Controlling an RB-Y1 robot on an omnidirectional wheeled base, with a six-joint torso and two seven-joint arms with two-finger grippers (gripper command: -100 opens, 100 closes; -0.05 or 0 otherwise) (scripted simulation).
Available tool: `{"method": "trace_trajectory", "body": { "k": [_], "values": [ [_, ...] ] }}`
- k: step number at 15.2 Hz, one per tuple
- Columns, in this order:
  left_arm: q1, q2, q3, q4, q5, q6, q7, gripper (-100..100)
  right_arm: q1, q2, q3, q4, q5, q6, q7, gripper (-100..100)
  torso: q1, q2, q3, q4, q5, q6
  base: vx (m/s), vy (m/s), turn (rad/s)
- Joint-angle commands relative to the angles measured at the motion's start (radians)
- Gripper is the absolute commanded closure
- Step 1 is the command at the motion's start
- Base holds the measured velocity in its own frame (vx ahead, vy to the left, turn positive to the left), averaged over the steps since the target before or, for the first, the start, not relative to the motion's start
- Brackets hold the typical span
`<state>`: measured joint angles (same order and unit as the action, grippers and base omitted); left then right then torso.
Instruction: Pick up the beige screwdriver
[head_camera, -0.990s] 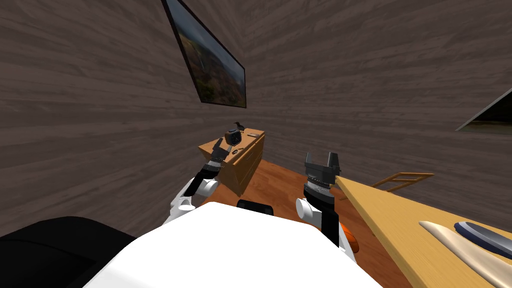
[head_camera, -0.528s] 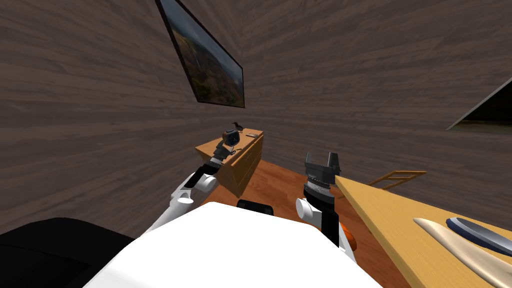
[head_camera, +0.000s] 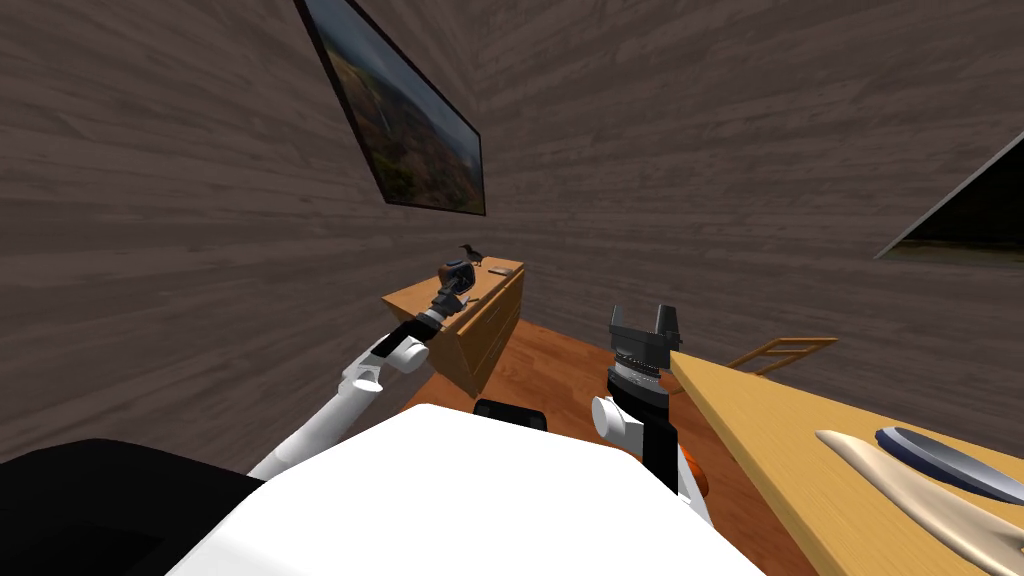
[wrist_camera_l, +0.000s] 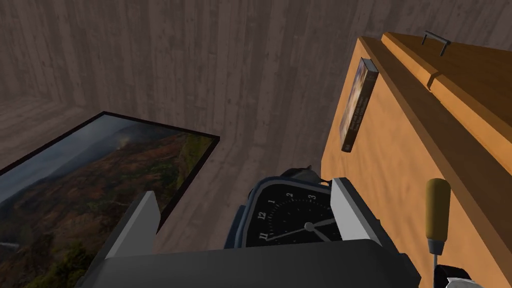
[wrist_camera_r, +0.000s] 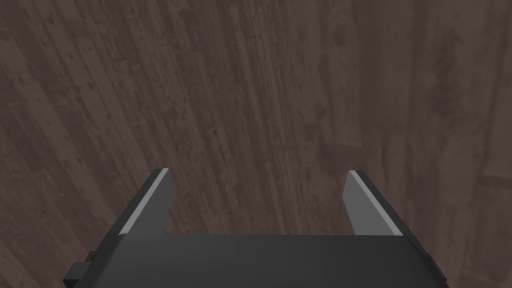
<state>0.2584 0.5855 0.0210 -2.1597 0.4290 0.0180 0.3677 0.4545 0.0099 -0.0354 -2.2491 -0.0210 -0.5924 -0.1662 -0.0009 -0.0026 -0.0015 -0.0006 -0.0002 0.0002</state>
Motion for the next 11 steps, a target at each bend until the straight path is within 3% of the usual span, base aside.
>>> {"method": "trace_trajectory", "body": {
  "k": [1, 2, 5, 6, 8, 9, 11],
  "values": [
    [-0.009, 0.013, -0.002, 0.007, 0.017, 0.039, 0.007, -100, 0.0, 0.0, 0.0, 0.0, 0.0, 0.0, 0.0, 0, 0.0, 0.0, 0.0, 0.0, 0.0, 0.0, 0.023, -0.009, -0.015],
    [-0.033, 0.058, 0.0, 0.025, 0.06, 0.067, 0.029, -100, 0.0, 0.0, 0.0, 0.0, 0.0, 0.0, 0.0, 0, 0.0, 0.0, 0.0, 0.0, 0.0, 0.0, 0.03, -0.014, -0.048],
    [-0.033, 0.058, 0.0, 0.025, 0.068, 0.1, 0.029, -100, 0.0, 0.0, 0.0, 0.0, 0.0, 0.0, 0.0, 0, 0.0, 0.0, 0.0, 0.0, 0.0, 0.0, 0.022, -0.011, -0.02],
    [-0.058, 0.104, 0.002, 0.043, 0.114, 0.134, 0.052, -100, 0.0, 0.0, 0.0, 0.0, 0.0, 0.0, 0.0, 0, 0.0, 0.001, 0.0, 0.0, 0.0, 0.0, 0.02, -0.015, -0.033],
    [-0.058, 0.104, 0.002, 0.043, 0.119, 0.162, 0.052, -100, 0.0, 0.0, 0.0, 0.0, 0.0, 0.0, 0.0, 0, 0.0, 0.0, 0.0, 0.0, 0.0, 0.0, 0.024, -0.014, -0.038],
    [-0.082, 0.149, 0.003, 0.061, 0.162, 0.189, 0.076, -100, 0.0, 0.0, 0.0, 0.0, 0.0, 0.0, 0.0, 0, 0.0, 0.001, 0.0, 0.0, 0.0, 0.0, 0.029, -0.012, -0.046],
    [-0.082, 0.15, 0.003, 0.061, 0.172, 0.225, 0.076, -100, 0.0, 0.0, 0.0, 0.0, 0.0, 0.0, 0.0, 0, 0.0, 0.0, 0.0, 0.0, 0.0, 0.0, 0.032, -0.01, -0.033]
  ]
}}
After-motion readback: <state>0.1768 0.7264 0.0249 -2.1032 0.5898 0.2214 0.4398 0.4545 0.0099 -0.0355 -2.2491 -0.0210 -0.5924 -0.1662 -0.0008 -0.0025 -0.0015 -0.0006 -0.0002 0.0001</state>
